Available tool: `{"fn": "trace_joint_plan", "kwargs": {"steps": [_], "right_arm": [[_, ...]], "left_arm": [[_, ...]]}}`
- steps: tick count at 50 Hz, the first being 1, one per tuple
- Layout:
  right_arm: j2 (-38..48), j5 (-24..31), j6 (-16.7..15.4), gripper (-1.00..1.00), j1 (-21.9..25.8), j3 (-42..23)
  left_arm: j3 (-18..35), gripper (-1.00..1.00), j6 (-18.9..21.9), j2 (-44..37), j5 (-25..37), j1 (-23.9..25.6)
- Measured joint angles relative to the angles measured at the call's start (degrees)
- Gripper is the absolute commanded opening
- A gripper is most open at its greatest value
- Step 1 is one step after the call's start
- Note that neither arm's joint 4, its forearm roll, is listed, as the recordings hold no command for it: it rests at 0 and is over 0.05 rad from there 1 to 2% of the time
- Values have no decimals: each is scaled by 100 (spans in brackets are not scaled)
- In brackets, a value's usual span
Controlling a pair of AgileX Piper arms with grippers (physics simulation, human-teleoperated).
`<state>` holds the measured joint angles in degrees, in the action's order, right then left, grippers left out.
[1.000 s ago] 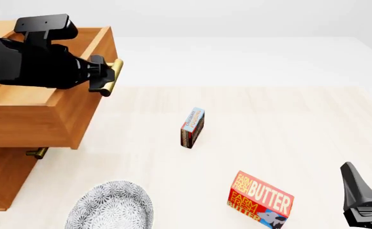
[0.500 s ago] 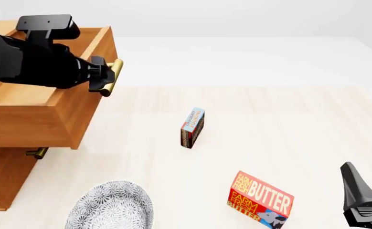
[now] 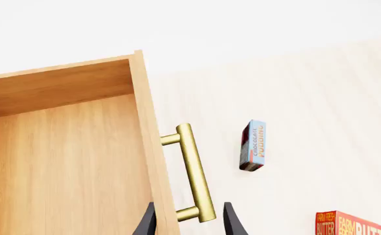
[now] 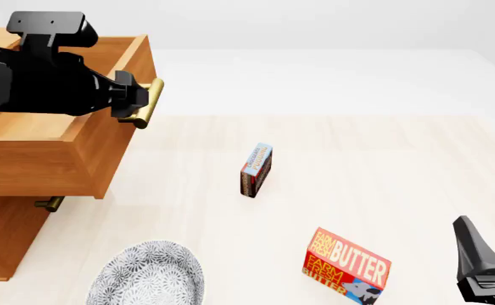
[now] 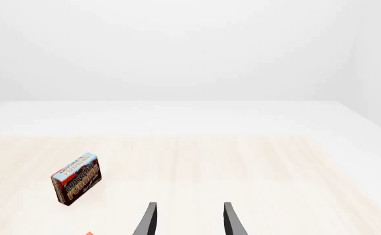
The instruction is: Put the chocolate pudding in the top drawer of the cabinet and close it.
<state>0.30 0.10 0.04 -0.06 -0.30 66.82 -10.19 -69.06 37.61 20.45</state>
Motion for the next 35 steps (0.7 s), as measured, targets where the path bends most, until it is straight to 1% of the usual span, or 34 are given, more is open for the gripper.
{"fn": "trace_joint_plan", "kwargs": {"steps": [4,9,15,21,30,35], "right_arm": [[0,0,0,100,0,0],[0,0,0,100,0,0],[0,0,0,100,0,0],[0,0,0,100,0,0],[0,0,0,100,0,0],[0,0,0,100,0,0]], "left_arm": [[-42,100,38,119,-17,5],[-30,100,193,356,-41,62],[84,100,558,729,-128,294],[81,100,802,1039,-184,452],[-150,100,1013,1484,-298,637],[-373,100,1081,1756,-391,748]]}}
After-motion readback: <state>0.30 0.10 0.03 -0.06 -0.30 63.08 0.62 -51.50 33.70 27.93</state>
